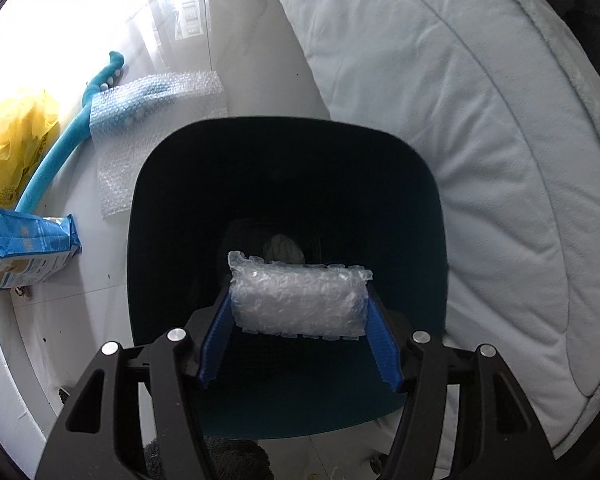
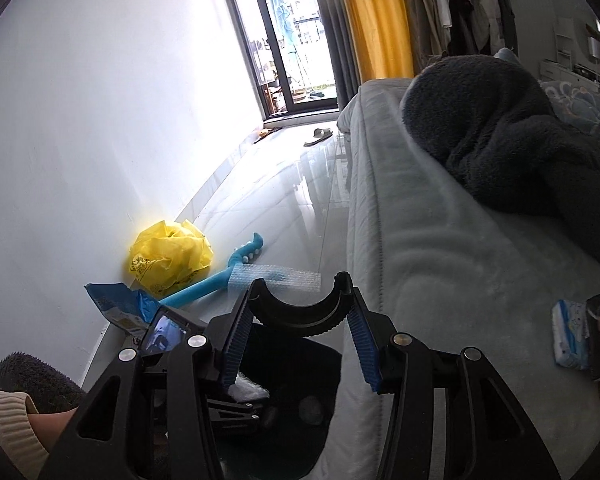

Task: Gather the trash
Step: 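Carry both items over the teal bin and open both tools to drop them, then move both tools back to the trash on the bed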

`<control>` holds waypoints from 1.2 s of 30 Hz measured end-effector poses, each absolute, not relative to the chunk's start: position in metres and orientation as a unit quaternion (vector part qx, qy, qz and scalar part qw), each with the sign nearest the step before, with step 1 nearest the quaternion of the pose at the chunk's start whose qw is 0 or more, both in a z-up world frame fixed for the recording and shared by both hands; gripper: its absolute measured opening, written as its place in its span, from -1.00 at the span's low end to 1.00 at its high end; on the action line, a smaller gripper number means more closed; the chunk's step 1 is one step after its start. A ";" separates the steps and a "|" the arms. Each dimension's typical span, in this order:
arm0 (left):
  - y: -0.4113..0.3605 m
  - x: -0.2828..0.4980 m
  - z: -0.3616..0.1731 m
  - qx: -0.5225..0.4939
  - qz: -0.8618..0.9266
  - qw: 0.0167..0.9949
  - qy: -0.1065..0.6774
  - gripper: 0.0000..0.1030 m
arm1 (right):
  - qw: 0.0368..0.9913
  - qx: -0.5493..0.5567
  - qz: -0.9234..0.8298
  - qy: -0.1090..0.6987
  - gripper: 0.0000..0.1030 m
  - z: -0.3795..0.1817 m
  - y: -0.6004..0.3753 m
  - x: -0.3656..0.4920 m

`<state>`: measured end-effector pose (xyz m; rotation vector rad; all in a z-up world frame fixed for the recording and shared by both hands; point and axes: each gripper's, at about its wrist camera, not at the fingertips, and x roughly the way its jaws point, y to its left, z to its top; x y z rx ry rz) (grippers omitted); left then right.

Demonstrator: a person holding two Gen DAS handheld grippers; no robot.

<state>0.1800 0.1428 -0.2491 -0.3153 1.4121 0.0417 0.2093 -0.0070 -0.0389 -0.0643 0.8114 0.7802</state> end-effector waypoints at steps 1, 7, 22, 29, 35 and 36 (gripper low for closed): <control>0.145 0.178 -0.252 -0.147 0.019 0.744 0.652 0.26 | 0.842 -0.037 0.374 0.388 -0.05 -0.042 -0.001 0.208; 0.158 0.170 -0.265 -0.160 0.025 0.718 0.677 0.26 | 0.822 -0.062 0.391 0.410 -0.05 -0.063 0.024 0.203; 0.190 0.160 -0.238 -0.182 0.043 0.748 0.637 0.55 | 0.791 -0.055 0.398 0.461 -0.05 -0.102 0.052 0.219; 0.212 0.155 -0.215 -0.191 0.057 0.780 0.593 0.56 | 0.783 -0.064 0.391 0.480 -0.05 -0.120 0.066 0.225; 0.227 0.145 -0.177 -0.193 0.069 0.829 0.521 0.55 | 0.769 -0.083 0.387 0.502 -0.05 -0.142 0.076 0.226; 0.228 0.143 -0.169 -0.192 0.071 0.836 0.509 0.54 | 0.766 -0.088 0.386 0.506 -0.05 -0.147 0.079 0.226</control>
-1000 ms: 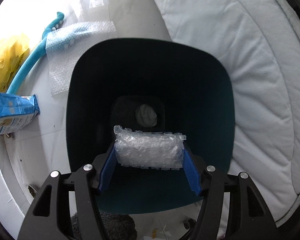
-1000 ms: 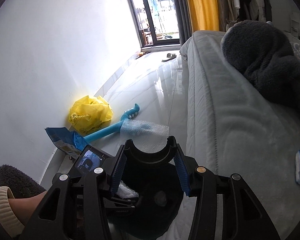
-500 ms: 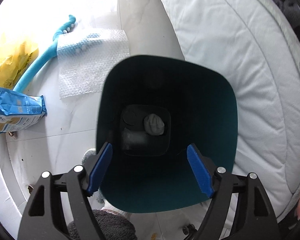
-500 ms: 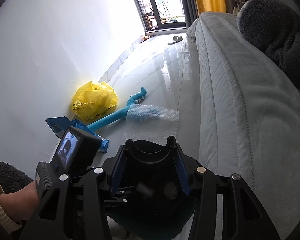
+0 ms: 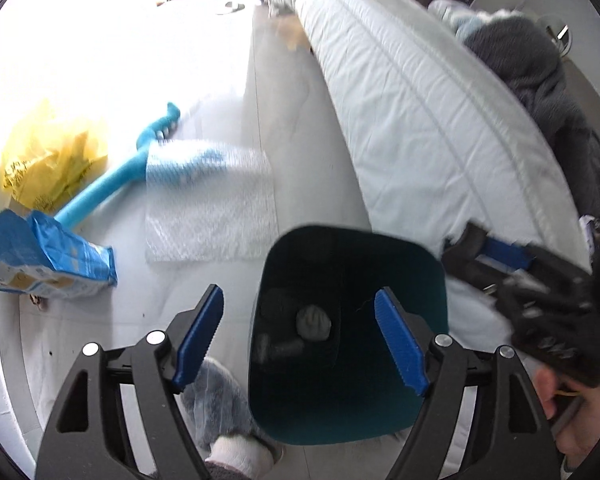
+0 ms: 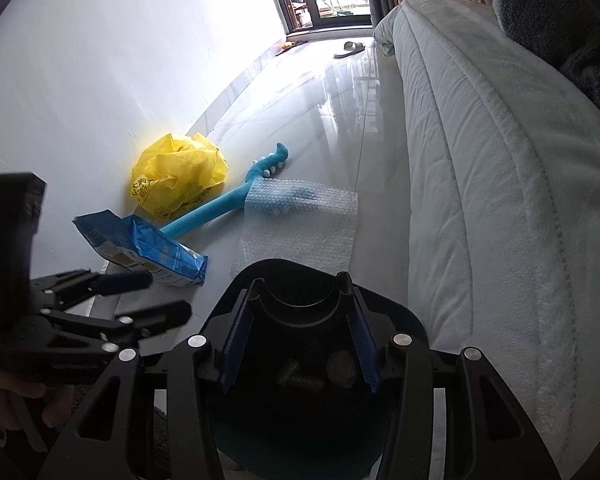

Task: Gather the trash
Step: 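Move both tools back to the trash on the bed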

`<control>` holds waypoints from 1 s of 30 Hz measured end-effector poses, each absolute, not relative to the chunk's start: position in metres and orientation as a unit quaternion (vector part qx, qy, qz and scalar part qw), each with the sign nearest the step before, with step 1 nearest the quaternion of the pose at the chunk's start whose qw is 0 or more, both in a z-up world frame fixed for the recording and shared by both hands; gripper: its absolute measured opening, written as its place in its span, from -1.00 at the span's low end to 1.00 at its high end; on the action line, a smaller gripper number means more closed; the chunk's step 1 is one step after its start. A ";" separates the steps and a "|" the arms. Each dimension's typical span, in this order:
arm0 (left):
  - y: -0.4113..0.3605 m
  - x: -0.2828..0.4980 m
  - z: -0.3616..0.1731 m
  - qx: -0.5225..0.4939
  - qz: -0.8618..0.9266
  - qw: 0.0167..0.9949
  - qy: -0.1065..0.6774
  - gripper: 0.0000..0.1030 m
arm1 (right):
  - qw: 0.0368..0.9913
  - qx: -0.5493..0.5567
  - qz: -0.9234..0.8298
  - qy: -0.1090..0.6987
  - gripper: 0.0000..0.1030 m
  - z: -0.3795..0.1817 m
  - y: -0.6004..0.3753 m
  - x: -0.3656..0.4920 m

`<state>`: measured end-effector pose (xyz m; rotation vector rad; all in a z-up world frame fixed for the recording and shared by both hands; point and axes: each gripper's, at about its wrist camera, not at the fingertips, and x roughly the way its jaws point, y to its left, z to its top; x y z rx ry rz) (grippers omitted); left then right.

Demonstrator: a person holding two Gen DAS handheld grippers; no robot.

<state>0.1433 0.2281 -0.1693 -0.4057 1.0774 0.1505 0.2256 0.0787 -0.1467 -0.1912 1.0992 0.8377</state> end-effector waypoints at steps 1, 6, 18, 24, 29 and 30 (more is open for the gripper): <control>0.228 0.142 -0.162 -0.187 0.074 0.844 0.498 0.52 | 0.764 -0.093 0.385 0.509 -0.05 -0.151 0.081 0.225; 0.223 0.137 -0.129 -0.157 0.078 0.879 0.444 0.47 | 0.751 -0.110 0.378 0.530 -0.05 -0.176 0.089 0.225; 0.216 0.118 -0.083 -0.145 0.071 0.917 0.366 0.23 | 0.720 -0.145 0.376 0.565 -0.03 -0.203 0.098 0.216; 0.216 0.108 -0.063 -0.145 0.071 0.930 0.330 0.22 | 0.709 -0.151 0.380 0.575 0.39 -0.208 0.102 0.210; 0.213 0.099 -0.048 -0.139 0.071 0.942 0.299 0.22 | 0.708 -0.140 0.384 0.576 0.69 -0.203 0.101 0.211; 0.213 0.098 -0.045 -0.138 0.073 0.943 0.294 0.22 | 0.710 -0.134 0.387 0.573 0.72 -0.201 0.100 0.211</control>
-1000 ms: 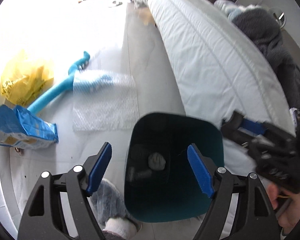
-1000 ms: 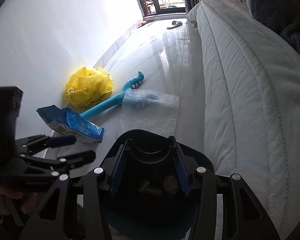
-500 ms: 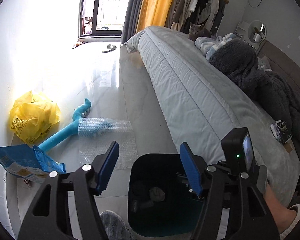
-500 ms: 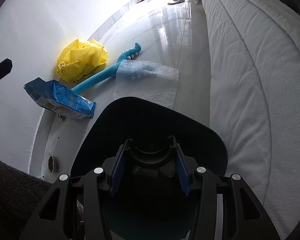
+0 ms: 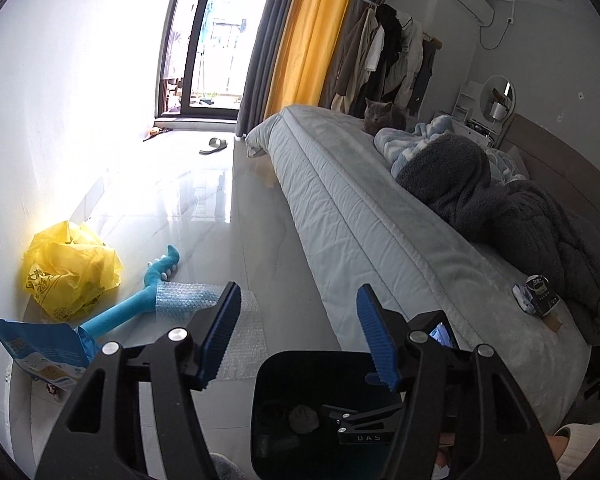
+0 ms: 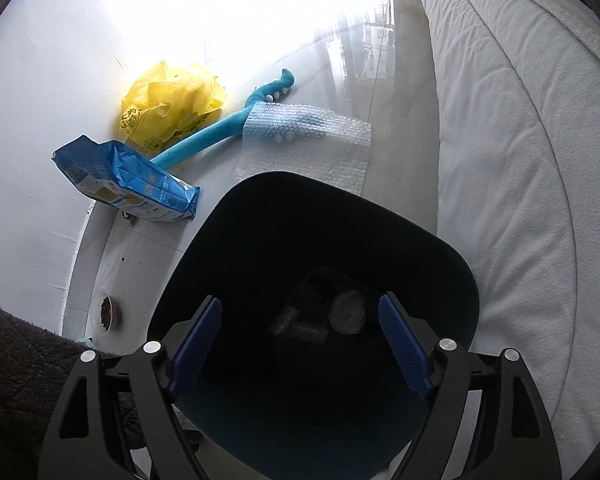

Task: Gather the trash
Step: 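Move both tools back to the trash on the bed, then grasp the black Face tissue pack with the left tool while the right tool grasps the cardboard tape roll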

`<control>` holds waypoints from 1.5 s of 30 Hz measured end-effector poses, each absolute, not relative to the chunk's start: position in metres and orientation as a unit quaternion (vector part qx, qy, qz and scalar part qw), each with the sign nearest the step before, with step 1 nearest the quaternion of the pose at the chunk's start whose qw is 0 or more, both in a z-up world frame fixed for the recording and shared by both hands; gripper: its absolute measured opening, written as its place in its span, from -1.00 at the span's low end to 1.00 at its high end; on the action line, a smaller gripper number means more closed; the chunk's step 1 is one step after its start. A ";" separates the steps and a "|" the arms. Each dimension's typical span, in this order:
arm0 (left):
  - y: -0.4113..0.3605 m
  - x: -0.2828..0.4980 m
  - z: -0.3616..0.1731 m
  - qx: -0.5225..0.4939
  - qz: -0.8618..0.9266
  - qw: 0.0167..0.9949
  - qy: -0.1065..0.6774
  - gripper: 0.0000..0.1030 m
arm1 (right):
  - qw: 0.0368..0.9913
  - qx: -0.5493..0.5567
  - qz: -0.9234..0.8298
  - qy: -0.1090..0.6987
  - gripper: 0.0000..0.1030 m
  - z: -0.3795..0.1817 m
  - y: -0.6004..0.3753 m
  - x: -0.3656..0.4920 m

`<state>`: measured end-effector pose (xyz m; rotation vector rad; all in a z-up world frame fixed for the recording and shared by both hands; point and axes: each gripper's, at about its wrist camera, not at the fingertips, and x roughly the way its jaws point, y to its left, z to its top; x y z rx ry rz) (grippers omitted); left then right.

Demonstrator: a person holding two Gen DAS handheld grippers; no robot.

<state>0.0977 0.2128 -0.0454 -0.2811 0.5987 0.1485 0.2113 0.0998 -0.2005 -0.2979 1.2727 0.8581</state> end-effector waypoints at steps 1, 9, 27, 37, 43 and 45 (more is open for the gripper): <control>0.212 0.097 -0.043 -0.138 0.075 0.944 0.290 0.22 | 0.711 -0.124 0.390 0.572 0.78 -0.197 0.099 0.212; 0.200 0.085 -0.011 -0.113 0.075 0.960 0.245 0.22 | 0.723 -0.060 0.406 0.556 0.88 -0.153 0.086 0.215; 0.139 0.102 0.015 -0.108 0.025 0.971 0.212 0.65 | 0.812 -0.058 0.375 0.443 0.88 -0.063 -0.015 0.222; 0.084 0.123 0.013 -0.090 -0.021 0.972 0.218 0.76 | 0.867 -0.056 0.308 0.387 0.88 -0.041 -0.099 0.228; 0.052 0.140 0.004 -0.082 -0.043 0.966 0.241 0.78 | 0.885 -0.072 0.280 0.364 0.88 -0.032 -0.139 0.227; 0.044 0.148 -0.002 -0.079 -0.044 0.964 0.249 0.78 | 0.890 -0.084 0.273 0.357 0.88 -0.032 -0.151 0.226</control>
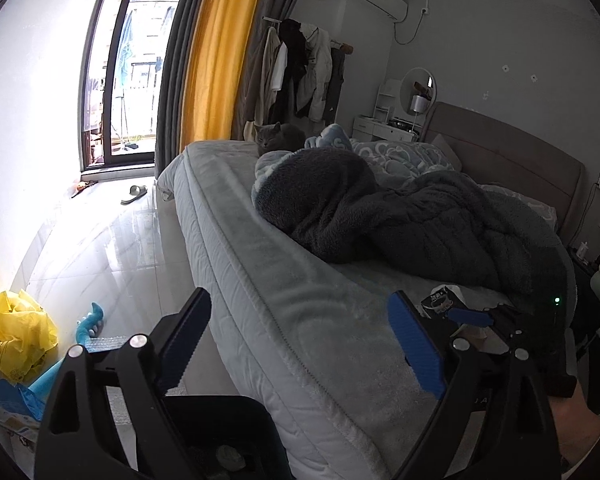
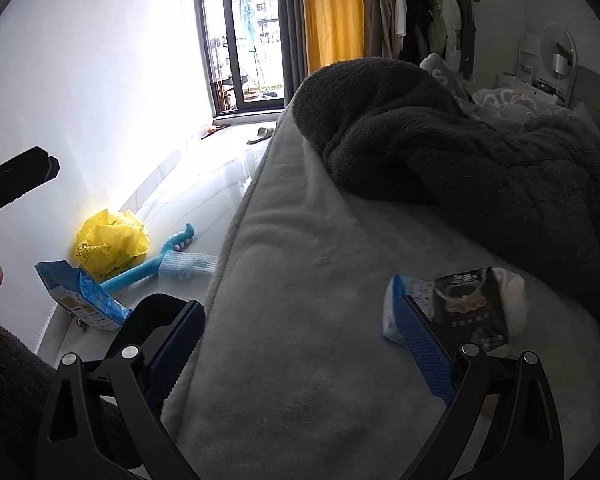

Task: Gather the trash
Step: 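Grasp the black Face tissue pack with the left tool while the right tool grasps the cardboard tape roll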

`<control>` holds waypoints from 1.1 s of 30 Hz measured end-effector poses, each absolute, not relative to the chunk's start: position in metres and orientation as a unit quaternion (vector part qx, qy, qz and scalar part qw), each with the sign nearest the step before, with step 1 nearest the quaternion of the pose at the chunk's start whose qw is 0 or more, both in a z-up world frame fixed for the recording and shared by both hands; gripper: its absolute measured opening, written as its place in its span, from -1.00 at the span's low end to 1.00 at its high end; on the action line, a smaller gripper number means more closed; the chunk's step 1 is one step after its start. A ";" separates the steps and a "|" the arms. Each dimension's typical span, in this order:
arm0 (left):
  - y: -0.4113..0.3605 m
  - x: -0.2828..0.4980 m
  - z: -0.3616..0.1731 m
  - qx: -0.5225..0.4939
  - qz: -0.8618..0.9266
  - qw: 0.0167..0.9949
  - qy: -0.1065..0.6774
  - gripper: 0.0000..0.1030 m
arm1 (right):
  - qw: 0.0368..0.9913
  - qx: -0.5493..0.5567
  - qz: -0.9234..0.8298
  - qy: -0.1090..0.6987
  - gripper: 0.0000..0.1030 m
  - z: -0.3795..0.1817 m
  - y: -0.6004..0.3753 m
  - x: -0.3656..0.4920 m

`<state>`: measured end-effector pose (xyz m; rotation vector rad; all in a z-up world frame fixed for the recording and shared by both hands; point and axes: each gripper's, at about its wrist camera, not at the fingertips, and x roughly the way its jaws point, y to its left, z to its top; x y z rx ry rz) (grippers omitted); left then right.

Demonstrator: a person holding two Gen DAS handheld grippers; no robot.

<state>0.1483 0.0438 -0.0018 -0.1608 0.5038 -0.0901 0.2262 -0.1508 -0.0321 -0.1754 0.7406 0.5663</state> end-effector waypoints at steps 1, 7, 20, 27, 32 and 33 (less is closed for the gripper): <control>0.040 0.153 -0.005 -0.084 -0.048 0.963 0.253 0.78 | 0.891 -0.088 0.270 0.354 0.88 -0.033 -0.155 0.225; 0.012 0.175 -0.016 -0.097 -0.068 0.956 0.268 0.78 | 0.899 -0.107 0.255 0.340 0.88 -0.035 -0.186 0.225; -0.042 0.216 -0.030 -0.088 -0.109 0.945 0.296 0.78 | 0.905 -0.072 0.227 0.352 0.88 -0.037 -0.253 0.230; -0.053 0.218 -0.031 -0.096 -0.107 0.943 0.300 0.78 | 0.909 0.185 0.229 0.295 0.88 0.066 -0.342 0.206; -0.060 0.219 -0.033 -0.094 -0.108 0.943 0.300 0.78 | 0.862 0.315 0.287 0.275 0.88 0.158 -0.373 0.166; -0.060 0.220 -0.034 -0.098 -0.109 0.942 0.303 0.78 | 0.864 0.309 0.299 0.261 0.88 0.177 -0.373 0.153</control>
